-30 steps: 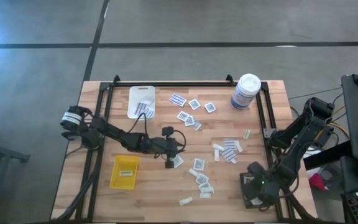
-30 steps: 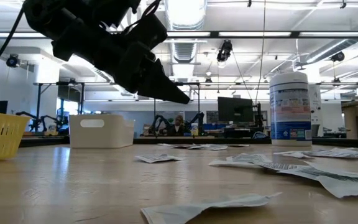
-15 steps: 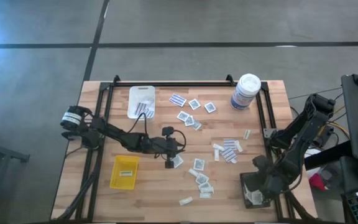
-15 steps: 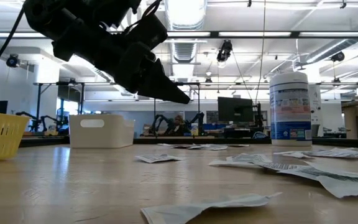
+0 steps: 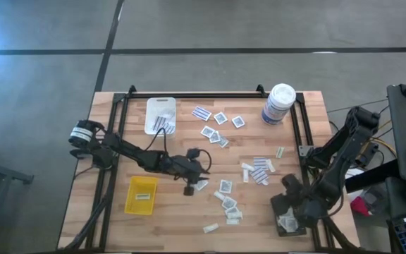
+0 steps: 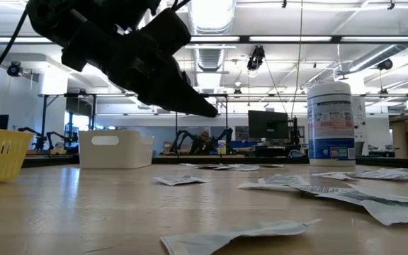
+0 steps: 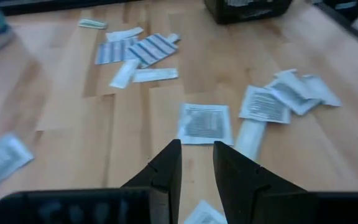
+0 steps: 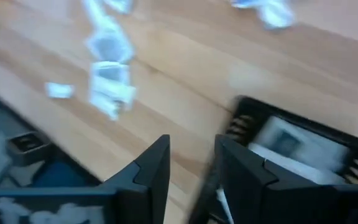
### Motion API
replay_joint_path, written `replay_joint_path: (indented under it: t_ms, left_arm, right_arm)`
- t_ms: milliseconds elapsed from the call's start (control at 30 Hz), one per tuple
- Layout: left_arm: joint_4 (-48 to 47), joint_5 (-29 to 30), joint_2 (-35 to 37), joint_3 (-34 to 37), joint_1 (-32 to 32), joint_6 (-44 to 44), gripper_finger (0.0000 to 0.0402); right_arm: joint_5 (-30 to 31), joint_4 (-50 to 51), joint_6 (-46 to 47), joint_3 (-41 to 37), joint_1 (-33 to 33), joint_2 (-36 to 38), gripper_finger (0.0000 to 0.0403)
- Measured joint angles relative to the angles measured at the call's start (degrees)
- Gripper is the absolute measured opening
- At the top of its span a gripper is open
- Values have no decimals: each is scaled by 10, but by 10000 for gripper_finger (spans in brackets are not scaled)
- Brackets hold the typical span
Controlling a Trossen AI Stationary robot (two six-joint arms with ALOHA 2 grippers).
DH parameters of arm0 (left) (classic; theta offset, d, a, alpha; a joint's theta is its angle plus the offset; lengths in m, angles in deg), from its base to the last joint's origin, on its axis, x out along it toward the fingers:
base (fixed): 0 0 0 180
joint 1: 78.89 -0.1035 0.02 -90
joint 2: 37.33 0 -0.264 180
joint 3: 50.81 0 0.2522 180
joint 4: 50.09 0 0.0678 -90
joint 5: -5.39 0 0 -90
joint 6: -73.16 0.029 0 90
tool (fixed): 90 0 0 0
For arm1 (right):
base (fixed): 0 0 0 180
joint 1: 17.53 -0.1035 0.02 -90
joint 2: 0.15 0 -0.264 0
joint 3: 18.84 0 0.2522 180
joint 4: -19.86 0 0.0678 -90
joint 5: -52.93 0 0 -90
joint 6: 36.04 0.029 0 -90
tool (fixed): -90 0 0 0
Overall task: Pick & Place First Aid Supplies
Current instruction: Put the green bandage into the yellow bin
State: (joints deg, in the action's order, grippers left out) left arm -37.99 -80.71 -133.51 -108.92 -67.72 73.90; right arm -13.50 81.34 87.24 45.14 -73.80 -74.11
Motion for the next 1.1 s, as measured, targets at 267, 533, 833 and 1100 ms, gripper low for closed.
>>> replay_joint_path:
  t_ms: [267, 533, 833, 1100]
  left_arm:
    - [-4, -61, 0, 2, 1, -35, 87]
    - [20, -75, -24, 4, 16, -38, 87]
    - [88, -76, -75, -7, 25, -42, 63]
    - [124, -68, -96, -16, 27, -45, 6]
  right_arm:
    - [78, -98, -128, 0, 47, -53, 122]
    - [81, -200, -244, 0, 118, -119, 124]
    - [81, -359, -388, 0, 194, -184, 107]
    - [80, -419, -429, 0, 222, -215, 81]
